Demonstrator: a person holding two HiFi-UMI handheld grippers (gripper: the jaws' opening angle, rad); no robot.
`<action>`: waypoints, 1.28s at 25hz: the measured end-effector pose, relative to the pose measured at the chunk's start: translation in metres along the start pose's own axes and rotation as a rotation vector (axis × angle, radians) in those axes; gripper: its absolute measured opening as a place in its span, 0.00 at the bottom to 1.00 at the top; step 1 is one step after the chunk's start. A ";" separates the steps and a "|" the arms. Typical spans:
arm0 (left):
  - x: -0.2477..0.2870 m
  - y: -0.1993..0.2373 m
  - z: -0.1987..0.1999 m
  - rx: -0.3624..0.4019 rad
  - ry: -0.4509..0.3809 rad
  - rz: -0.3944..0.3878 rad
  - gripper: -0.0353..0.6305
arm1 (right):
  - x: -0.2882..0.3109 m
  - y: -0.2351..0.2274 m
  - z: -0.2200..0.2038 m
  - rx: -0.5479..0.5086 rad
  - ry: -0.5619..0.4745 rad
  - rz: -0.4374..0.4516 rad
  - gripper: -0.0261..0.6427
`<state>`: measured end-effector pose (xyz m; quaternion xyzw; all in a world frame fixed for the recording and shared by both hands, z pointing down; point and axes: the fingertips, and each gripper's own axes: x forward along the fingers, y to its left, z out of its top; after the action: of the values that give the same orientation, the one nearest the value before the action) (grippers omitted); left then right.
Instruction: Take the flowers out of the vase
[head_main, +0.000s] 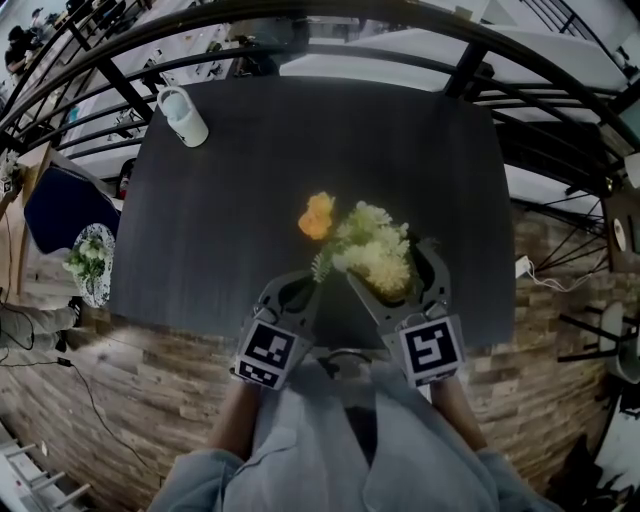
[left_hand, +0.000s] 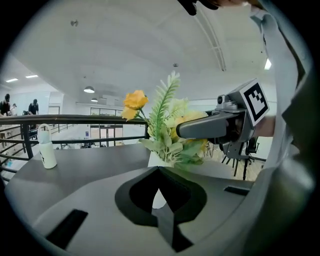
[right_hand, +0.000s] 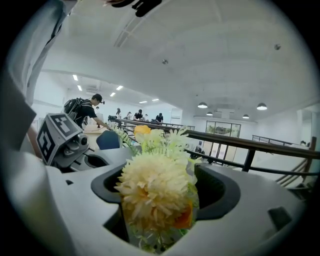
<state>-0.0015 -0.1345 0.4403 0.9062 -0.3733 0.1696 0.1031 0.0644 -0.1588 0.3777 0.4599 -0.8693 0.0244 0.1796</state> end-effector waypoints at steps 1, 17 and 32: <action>0.002 -0.001 -0.001 0.004 0.004 -0.006 0.05 | 0.001 0.000 -0.002 0.003 0.005 0.002 0.61; 0.015 -0.004 -0.013 0.006 0.021 -0.037 0.05 | 0.000 -0.005 -0.010 0.043 -0.003 -0.038 0.28; 0.008 -0.001 -0.016 0.021 0.019 -0.044 0.05 | -0.007 -0.003 0.001 0.091 -0.053 -0.080 0.23</action>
<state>0.0007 -0.1338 0.4585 0.9135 -0.3507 0.1798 0.1009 0.0699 -0.1554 0.3741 0.5024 -0.8527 0.0446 0.1360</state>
